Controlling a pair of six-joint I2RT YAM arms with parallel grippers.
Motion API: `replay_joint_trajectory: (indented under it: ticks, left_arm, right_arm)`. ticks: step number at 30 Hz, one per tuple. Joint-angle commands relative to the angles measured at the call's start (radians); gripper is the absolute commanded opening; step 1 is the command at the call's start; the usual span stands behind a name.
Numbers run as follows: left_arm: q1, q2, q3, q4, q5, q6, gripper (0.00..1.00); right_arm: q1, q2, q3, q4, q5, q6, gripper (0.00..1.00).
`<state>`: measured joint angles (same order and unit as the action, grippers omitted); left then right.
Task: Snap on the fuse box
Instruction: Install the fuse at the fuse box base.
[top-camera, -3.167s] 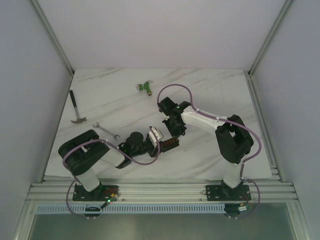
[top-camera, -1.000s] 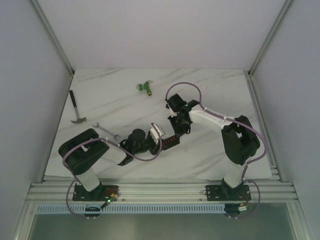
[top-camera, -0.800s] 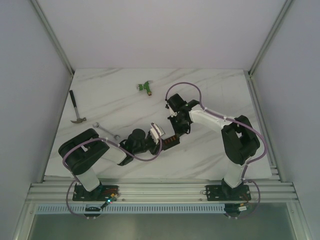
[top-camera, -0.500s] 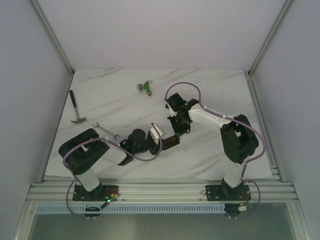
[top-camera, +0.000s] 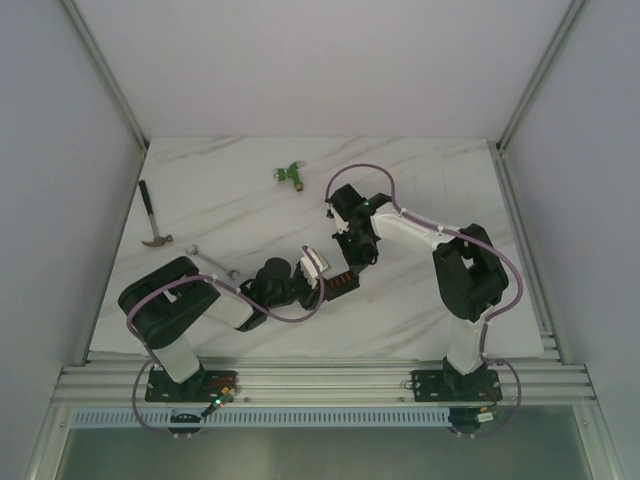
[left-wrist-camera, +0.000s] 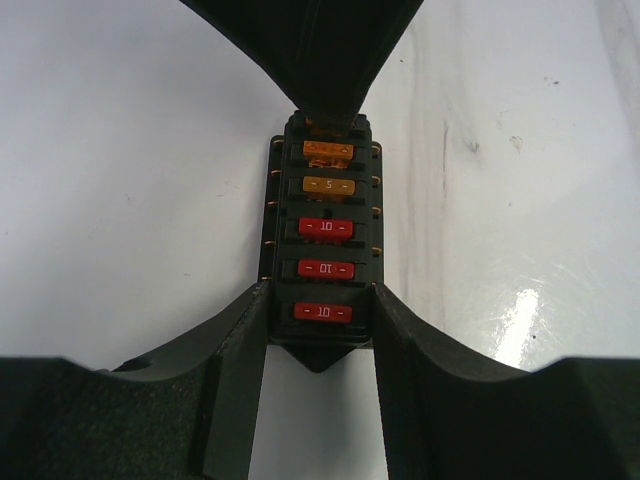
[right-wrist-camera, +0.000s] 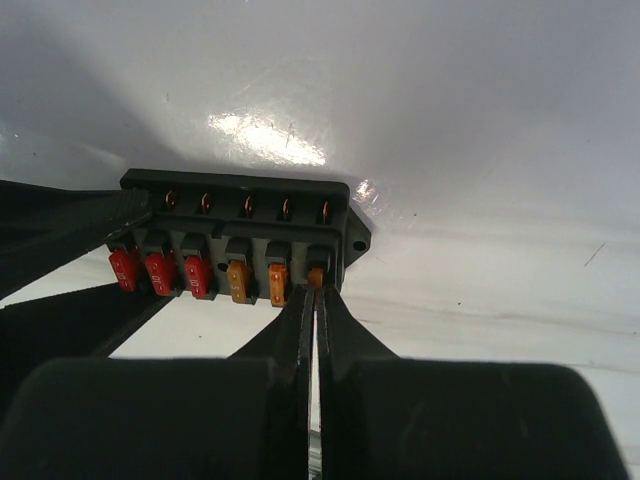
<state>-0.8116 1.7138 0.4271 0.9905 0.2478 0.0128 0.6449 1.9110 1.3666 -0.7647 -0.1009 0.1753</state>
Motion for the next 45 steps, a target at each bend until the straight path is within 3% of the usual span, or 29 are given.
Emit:
replay_joint_trajectory:
  ticks: [1,4,9,11,15,19,21,24,29,35,40,45]
  left_arm:
    - [0.009,0.062,-0.002,-0.105,-0.02,-0.005,0.44]
    - [0.008,0.054,0.0,-0.112,-0.027,-0.01,0.45]
    - [0.008,0.021,0.015,-0.154,-0.068,-0.006,0.53]
    - [0.009,0.005,0.027,-0.18,-0.095,0.004,0.59]
    - [0.008,-0.035,0.074,-0.25,-0.133,0.013,0.69]
    - [0.005,-0.093,0.105,-0.309,-0.184,0.024,0.75]
    - [0.005,-0.135,0.104,-0.326,-0.213,0.02,0.99]
    - [0.004,-0.203,0.102,-0.371,-0.261,-0.009,1.0]
    - [0.005,-0.369,0.069,-0.504,-0.476,-0.162,1.0]
    - [0.009,-0.578,0.078,-0.858,-0.799,-0.578,1.0]
    - [0.019,-0.716,0.065,-1.068,-0.844,-0.782,1.0]
    - [0.032,-0.749,0.085,-1.222,-0.843,-0.894,1.0]
  right_arm:
    - [0.026,0.363,-0.158,0.065,0.126,-0.034,0.0]
    - [0.037,0.307,-0.151,0.077,0.099,-0.028,0.0]
    - [0.038,0.066,-0.134,0.065,0.054,-0.014,0.0]
    - [0.038,-0.017,-0.13,0.06,0.053,-0.006,0.08]
    - [0.037,-0.138,-0.123,0.055,0.051,0.01,0.34]
    - [0.036,-0.231,-0.127,0.061,0.045,0.02,0.43]
    - [0.034,-0.286,-0.14,0.078,0.06,0.027,0.48]
    - [0.016,-0.36,-0.189,0.126,0.085,0.044,0.57]
    - [-0.008,-0.42,-0.288,0.204,0.121,0.041,0.61]
    - [-0.011,-0.396,-0.381,0.263,0.142,0.031,0.62]
    - [-0.008,-0.378,-0.473,0.353,0.074,0.047,0.62]
    - [-0.006,-0.289,-0.485,0.418,0.065,0.037,0.62]
